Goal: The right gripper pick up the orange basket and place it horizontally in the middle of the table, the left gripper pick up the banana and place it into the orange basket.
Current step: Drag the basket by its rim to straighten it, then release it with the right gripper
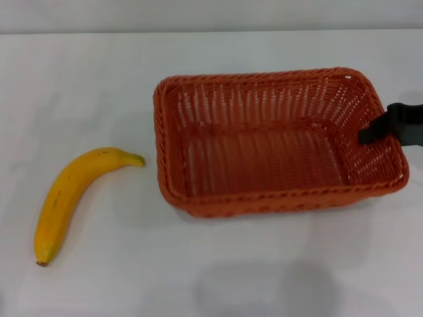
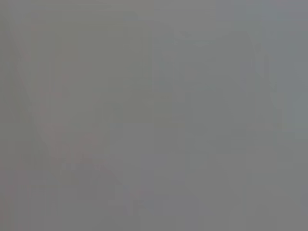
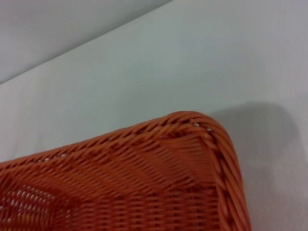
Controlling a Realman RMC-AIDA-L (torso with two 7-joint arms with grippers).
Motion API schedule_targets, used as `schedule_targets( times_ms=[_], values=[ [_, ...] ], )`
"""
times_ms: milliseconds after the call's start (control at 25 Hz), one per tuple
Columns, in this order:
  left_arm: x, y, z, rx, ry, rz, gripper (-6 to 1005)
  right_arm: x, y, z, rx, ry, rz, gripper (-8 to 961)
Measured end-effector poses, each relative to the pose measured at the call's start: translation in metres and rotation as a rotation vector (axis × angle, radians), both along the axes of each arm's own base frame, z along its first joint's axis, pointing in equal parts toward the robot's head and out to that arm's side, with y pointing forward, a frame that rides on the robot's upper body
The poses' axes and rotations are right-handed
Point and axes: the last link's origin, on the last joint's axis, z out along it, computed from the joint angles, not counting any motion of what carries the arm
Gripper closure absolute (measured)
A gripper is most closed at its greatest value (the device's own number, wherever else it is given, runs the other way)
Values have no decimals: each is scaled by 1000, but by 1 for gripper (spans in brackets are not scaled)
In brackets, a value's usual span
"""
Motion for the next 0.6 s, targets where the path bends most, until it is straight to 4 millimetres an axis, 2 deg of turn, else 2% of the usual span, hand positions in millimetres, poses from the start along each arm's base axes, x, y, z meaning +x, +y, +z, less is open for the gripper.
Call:
schedule_targets(
  times_ms=[240, 600],
  values=[
    [4, 5, -2, -3, 10, -6, 140, 2, -5, 1, -21, 3, 2, 790],
    [6, 7, -3, 1, 9, -7, 140, 0, -10, 7, -65, 3, 10, 397]
  ],
)
